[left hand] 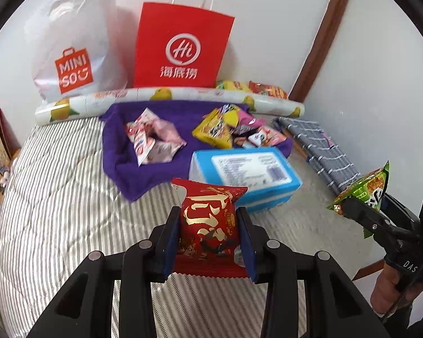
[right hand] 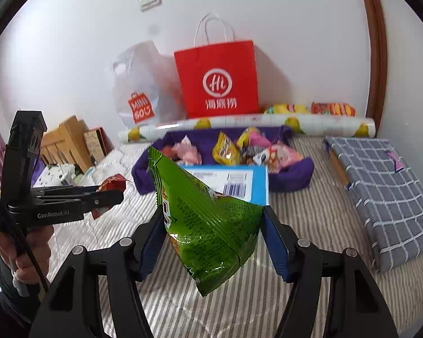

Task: Organize snacks
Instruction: 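Carry the green chip bag and red packet over the purple towel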

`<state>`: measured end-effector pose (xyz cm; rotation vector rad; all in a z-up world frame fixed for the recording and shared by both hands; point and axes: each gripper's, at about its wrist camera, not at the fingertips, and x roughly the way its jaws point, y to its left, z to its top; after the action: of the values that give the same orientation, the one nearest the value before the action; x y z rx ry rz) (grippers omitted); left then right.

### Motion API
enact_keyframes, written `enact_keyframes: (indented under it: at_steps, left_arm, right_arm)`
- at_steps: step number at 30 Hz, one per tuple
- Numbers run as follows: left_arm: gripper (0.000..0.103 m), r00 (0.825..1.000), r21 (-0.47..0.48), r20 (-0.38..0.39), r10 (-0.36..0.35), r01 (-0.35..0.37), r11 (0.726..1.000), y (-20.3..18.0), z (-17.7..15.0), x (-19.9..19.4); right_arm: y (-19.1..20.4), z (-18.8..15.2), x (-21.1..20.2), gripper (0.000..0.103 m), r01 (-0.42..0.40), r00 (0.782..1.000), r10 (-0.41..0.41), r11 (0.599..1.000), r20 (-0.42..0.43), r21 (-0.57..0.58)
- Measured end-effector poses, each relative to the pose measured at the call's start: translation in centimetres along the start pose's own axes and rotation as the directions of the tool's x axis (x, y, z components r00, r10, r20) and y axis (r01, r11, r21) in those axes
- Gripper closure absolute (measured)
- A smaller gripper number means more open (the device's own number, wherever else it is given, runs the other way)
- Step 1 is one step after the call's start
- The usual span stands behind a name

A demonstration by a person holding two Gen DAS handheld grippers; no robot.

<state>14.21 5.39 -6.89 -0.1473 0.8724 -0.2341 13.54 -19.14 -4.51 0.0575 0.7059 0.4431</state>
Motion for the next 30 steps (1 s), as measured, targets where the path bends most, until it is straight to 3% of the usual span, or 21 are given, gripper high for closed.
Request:
enact_keyframes:
  at_steps: [17,30]
  left_arm:
    - [0.066,0.999,0.056,0.024,-0.028,0.027,0.998,-2.5,6.7,-0.2]
    - [0.066,1.0,0.068,0.024,-0.007,0.006,0.998,-2.6,9.9,1.3]
  right_arm:
    - [-0.8,4.7,-0.1,0.038,0.012,0.999,-0.012,1.0,0.038,0.022]
    - [-1.4,8.2,2.0,0.038,0.054,0.998,-0.055,0.998,0.042,0.03]
